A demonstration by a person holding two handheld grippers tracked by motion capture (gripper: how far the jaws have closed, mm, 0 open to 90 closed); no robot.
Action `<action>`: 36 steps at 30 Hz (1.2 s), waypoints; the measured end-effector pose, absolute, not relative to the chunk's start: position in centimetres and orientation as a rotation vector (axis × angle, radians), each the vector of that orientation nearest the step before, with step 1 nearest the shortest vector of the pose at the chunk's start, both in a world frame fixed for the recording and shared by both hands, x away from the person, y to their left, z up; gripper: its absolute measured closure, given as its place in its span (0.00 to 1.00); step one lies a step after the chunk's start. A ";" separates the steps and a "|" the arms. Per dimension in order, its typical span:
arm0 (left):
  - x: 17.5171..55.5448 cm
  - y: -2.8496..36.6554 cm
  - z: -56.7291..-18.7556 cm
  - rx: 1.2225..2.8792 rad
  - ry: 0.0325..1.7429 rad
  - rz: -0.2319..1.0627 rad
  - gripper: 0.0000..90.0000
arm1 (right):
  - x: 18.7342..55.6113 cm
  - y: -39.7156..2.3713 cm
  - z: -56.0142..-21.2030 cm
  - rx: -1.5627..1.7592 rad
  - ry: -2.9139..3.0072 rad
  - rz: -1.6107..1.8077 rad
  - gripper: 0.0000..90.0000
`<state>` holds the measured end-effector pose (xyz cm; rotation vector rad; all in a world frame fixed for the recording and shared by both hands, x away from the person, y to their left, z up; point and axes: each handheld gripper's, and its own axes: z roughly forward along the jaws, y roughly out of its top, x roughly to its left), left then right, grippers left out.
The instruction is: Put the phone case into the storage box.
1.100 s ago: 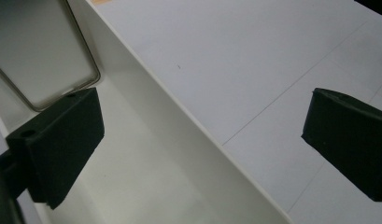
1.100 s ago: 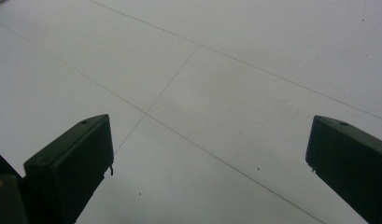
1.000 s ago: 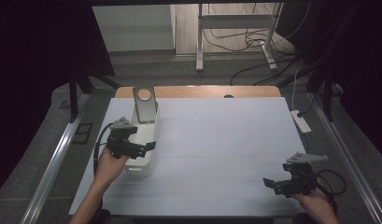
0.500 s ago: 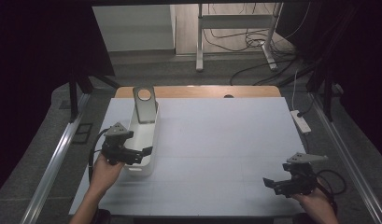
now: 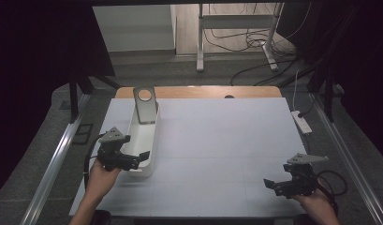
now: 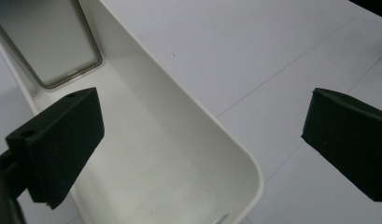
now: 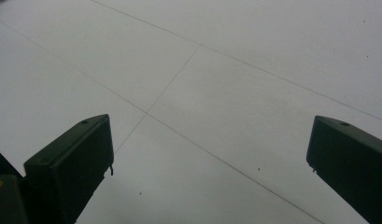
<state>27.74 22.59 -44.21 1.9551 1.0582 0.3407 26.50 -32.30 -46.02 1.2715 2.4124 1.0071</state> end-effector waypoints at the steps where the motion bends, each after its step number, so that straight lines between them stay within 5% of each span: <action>1: 27.6 22.7 -44.2 1.953 1.060 0.339 0.00 | 26.5 -32.3 -46.0 1.272 2.413 1.007 0.01; 36: 23.6 24.6 -44.7 1.910 1.102 0.372 0.00 | 26.5 -32.3 -46.0 1.272 2.412 1.005 0.01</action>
